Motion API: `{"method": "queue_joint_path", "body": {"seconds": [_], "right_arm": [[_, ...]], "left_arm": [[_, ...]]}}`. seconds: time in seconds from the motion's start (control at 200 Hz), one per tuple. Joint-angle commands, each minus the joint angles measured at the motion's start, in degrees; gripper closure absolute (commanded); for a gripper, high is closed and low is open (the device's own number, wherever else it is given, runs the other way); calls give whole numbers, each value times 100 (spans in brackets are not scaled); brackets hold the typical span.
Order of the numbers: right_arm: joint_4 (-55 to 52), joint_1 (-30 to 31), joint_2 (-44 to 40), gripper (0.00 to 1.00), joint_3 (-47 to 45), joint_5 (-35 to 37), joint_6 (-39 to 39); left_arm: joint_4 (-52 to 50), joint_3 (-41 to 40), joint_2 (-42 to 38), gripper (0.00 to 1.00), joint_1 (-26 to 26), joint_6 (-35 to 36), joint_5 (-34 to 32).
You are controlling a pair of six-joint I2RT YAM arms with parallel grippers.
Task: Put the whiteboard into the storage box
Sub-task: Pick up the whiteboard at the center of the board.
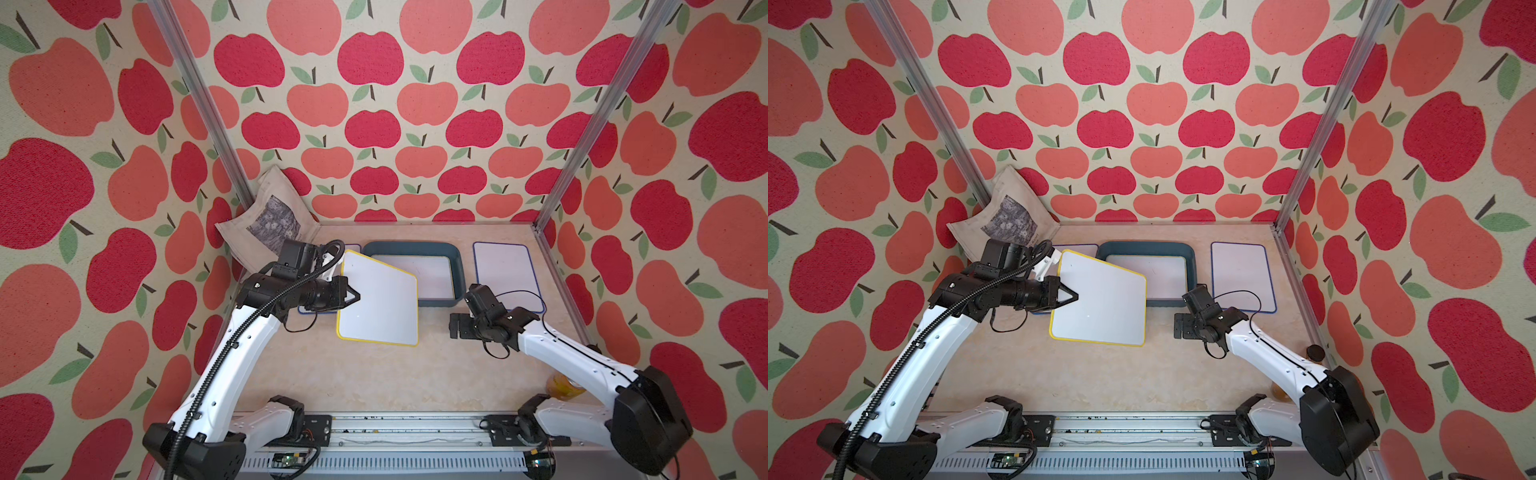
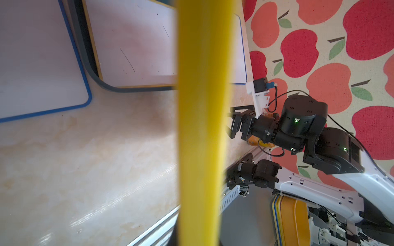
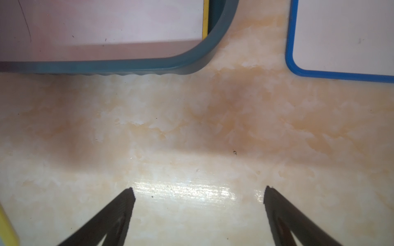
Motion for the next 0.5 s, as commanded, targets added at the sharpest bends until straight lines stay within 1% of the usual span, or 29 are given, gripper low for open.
{"method": "queue_joint_path", "body": {"seconds": [0.0,0.07,0.18,0.345,0.49], "right_arm": [[-196,-48,160,1,214,174,-163],[-282,-46,249,1,285,228,-199],[-431,-48,359,1,413,329,-250],[-488,-43,353,1,493,392,-352],[-470,-52,300,1,486,391,-520]], "left_arm": [[915,485,167,100,77,125,180],[1014,722,421,100,122,142,141],[1218,1072,850,100,184,132,269],[1353,1643,1519,100,221,153,297],[1607,2040,2158,100,223,98,625]]}}
